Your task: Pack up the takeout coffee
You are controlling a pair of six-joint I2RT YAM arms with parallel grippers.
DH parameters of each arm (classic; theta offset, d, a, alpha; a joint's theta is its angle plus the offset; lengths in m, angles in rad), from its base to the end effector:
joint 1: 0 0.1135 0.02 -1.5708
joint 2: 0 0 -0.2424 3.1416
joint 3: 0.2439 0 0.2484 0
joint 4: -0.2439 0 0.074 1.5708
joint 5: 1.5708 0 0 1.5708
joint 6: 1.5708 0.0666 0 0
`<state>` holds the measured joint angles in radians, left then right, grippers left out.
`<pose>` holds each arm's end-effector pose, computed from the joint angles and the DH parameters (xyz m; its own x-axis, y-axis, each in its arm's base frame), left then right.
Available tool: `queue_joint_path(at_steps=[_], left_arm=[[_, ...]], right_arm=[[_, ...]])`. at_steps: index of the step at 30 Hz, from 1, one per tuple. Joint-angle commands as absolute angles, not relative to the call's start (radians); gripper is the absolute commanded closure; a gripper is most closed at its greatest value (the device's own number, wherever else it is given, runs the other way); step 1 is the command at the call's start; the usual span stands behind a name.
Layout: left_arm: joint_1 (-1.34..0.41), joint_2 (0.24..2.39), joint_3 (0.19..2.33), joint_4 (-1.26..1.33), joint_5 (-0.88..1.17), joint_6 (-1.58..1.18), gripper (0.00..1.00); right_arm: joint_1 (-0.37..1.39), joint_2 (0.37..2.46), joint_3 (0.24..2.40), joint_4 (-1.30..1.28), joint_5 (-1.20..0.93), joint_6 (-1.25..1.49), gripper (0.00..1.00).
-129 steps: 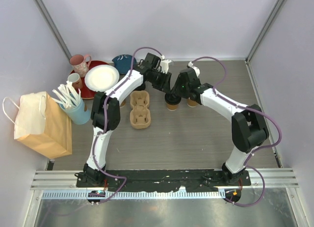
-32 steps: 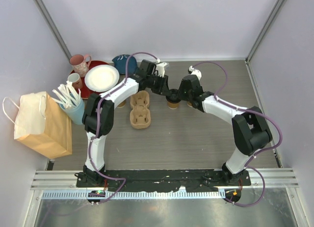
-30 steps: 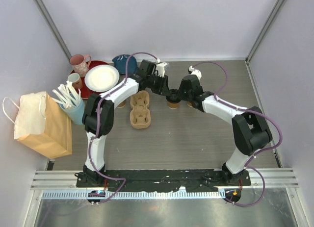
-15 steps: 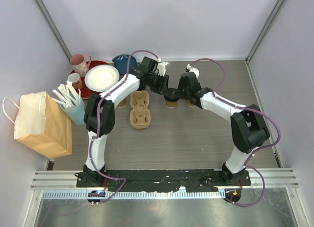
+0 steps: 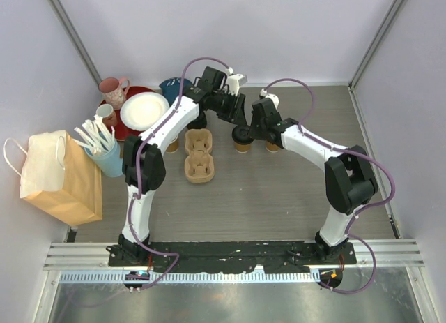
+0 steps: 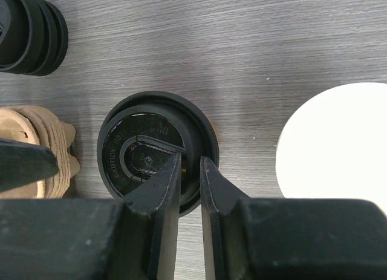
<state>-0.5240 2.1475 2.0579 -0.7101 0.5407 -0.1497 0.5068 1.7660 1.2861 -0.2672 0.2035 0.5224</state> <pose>0.4062 -0.2743 0.2609 -0.7243 0.2709 -0.6341 0.6387 0.6100 -0.4690 0.3656 0.1876 0.1986 -0.6874 0.1773 -0.7043 -0.0032 0.9690 0.2471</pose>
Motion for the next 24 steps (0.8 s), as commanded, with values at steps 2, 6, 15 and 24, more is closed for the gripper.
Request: queue_joint_path(at_steps=[2,6,15,24], left_arm=[[-0.482,2.161,2.117,-0.758,0.535,-0.147,0.53],[-0.457,2.163,2.134,-0.781,0.474,-0.137,0.50],[-0.416,2.201,2.198,-0.845,0.359,-0.058,0.43],[-0.370,2.301,2.335,-0.969,0.276,0.104,0.43]], right_arm=[[0.515,1.790,1.324,-0.368,0.207,0.489,0.84],[0.515,1.789,1.365,-0.387,0.192,0.474,0.78],[0.514,1.796,1.443,-0.420,0.181,0.446,0.63],[0.515,1.757,1.492,-0.442,0.141,0.411,0.51]])
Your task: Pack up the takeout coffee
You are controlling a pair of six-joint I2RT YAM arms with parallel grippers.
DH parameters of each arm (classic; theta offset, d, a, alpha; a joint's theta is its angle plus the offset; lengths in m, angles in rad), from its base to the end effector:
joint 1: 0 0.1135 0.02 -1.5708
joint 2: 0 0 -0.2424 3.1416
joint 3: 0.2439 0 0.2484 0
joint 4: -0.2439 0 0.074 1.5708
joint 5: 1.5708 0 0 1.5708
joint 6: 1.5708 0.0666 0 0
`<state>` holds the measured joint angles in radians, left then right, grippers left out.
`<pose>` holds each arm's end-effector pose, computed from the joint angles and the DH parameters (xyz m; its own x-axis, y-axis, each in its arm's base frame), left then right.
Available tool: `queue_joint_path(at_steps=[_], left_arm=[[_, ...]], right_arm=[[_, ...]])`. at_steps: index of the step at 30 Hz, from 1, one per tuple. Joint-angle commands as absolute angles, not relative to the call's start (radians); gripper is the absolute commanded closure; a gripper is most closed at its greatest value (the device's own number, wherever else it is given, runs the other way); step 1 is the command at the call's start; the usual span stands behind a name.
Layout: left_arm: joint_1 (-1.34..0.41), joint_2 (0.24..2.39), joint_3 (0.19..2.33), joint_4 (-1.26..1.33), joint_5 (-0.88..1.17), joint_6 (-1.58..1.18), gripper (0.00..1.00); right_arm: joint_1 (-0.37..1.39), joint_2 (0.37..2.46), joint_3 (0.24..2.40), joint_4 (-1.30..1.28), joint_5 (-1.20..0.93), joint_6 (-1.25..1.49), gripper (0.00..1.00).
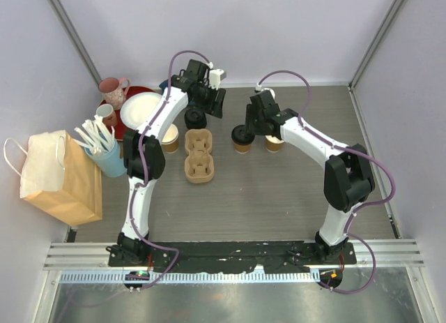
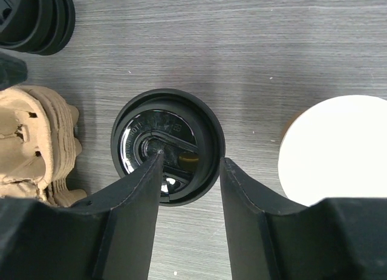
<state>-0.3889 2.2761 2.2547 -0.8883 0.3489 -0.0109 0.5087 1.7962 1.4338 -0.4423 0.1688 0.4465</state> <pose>0.4571 -0.2119 0.2451 -0.7363 0.2907 -0.6110 0.5426 0.7932 -0.2765 0.3702 0.1936 0.2198 -0.7311 0.0797 -0.6776 -0.0695 0.9793 0.1902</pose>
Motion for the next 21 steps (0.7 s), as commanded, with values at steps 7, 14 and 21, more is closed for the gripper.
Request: queue_joint_path(at_steps=[7,14,21], left_arm=[[-0.357,2.352,2.356,-1.005,0.123,0.204,0.44],[-0.356,2.410,2.381,-0.965,0.051,0.215,0.47],[-0.357,2.453,2.402,-0.940,0.020,0.233,0.54]], right_arm=[[0.515,1.715,1.473,-0.442,0.126,0.391,0.49],[0.514,1.718,1.442,-0.437,0.100,0.393,0.49],[0.514,1.703,1.416,-0.431,0.095,0.393,0.49]])
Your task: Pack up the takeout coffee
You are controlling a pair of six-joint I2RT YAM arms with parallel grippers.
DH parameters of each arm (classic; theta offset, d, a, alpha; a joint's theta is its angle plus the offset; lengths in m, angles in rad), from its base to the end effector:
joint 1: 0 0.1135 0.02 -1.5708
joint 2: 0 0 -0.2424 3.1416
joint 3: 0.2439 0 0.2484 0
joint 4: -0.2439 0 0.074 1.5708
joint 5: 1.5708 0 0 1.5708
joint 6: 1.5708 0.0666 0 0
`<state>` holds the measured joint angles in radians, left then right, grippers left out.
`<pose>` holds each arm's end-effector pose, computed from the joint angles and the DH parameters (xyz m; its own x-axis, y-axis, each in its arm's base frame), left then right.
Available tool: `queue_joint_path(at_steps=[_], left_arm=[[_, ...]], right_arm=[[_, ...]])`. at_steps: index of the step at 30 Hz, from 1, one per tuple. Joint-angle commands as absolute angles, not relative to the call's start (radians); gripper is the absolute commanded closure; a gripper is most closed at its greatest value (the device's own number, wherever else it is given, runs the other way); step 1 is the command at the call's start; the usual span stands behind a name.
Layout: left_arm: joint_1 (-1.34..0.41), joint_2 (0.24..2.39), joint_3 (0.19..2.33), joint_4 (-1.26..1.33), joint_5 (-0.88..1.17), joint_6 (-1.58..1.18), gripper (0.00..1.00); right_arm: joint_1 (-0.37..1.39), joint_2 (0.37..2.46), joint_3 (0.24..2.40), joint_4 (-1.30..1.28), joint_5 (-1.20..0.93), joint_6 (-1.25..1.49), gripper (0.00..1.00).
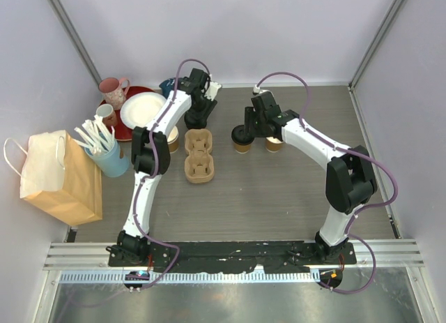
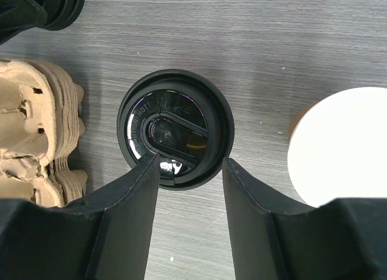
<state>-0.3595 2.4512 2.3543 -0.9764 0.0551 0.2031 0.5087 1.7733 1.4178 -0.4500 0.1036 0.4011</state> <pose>0.4851 -0.1863 0.1808 -0.7299 0.4895 -0.4772 0.5341 0.8440 0.0489 0.3639 0.1950 0.2221 -0.7446 0.0294 -0.6669 -0.1424 0.9690 0.2018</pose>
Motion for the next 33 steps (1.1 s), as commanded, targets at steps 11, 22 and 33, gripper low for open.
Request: queue_joint_path(at_steps=[11,22,33], left_arm=[[-0.359,2.434,2.355,-0.864,0.025,0.273,0.71],[-0.359,2.393,2.333,-0.874,0.058,0.281,1.00],[-0.357,2.269,2.319,-0.874,0.121,0.265,1.00]], right_arm=[[0.514,1.706,1.419,-0.433,0.081,0.391,0.50],[0.514,1.717,1.425,-0.431,0.071,0.390,0.50],[0.512,1.704,1.439,-0.434,0.072,0.390,0.50]])
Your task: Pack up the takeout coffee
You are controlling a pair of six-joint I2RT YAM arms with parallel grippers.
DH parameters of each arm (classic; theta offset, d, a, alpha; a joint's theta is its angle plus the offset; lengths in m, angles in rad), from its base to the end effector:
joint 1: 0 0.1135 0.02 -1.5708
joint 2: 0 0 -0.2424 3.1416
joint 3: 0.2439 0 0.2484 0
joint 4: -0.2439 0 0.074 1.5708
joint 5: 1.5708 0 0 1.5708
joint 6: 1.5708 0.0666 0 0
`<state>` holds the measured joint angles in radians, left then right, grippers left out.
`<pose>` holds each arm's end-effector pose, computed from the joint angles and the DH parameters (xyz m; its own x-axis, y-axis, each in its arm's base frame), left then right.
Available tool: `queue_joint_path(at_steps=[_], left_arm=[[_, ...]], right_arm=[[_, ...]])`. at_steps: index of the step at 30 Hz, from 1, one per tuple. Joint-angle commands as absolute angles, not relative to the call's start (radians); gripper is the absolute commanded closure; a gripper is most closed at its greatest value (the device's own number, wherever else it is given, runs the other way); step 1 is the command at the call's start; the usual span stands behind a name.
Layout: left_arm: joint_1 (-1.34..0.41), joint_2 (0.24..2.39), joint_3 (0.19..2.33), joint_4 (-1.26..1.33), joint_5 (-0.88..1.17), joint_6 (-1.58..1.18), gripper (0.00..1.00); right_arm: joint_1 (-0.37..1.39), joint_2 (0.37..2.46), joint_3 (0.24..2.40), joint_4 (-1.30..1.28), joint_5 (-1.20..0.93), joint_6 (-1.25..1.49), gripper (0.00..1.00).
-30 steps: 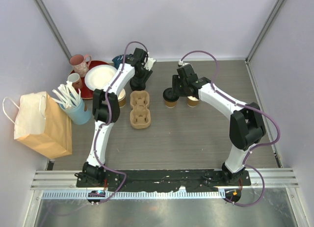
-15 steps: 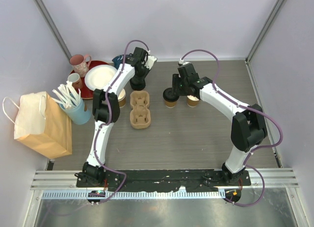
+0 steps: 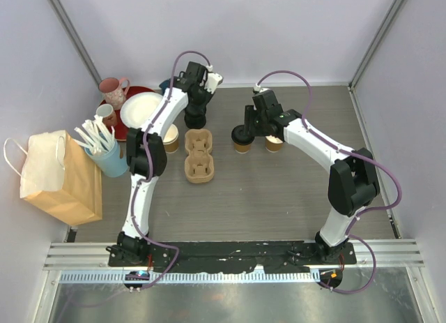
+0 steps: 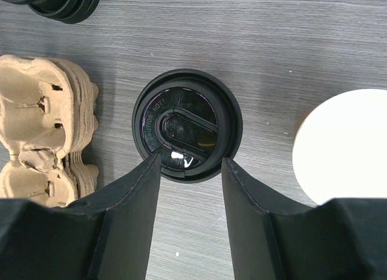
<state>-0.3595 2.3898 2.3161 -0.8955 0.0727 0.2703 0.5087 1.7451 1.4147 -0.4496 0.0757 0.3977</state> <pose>0.4863 -0.1879 0.2054 -0.6397 0.5249 -0.5614 0.5813 0.8083 0.0934 0.3600 0.1950 0.2320 -0.7362 0.0316 -0.6760 -0.1665 0.9597 0.2263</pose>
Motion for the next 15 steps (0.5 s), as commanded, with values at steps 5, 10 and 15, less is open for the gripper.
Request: queue_joint_path(at_steps=[5,10,15], left_arm=[[-0.357,2.237,2.329,-0.893,0.185,0.230,1.00],[-0.379,2.159,2.326,-0.897,0.219,0.190,1.00],[-0.452,2.102,2.327,-0.902,0.250,0.175,1.00]], right_arm=[[0.505,1.697,1.448,-0.433,0.052,0.396,0.50],[0.465,1.632,1.465,-0.431,0.029,0.416,0.50],[0.375,1.551,1.439,-0.417,-0.049,0.426,0.49]])
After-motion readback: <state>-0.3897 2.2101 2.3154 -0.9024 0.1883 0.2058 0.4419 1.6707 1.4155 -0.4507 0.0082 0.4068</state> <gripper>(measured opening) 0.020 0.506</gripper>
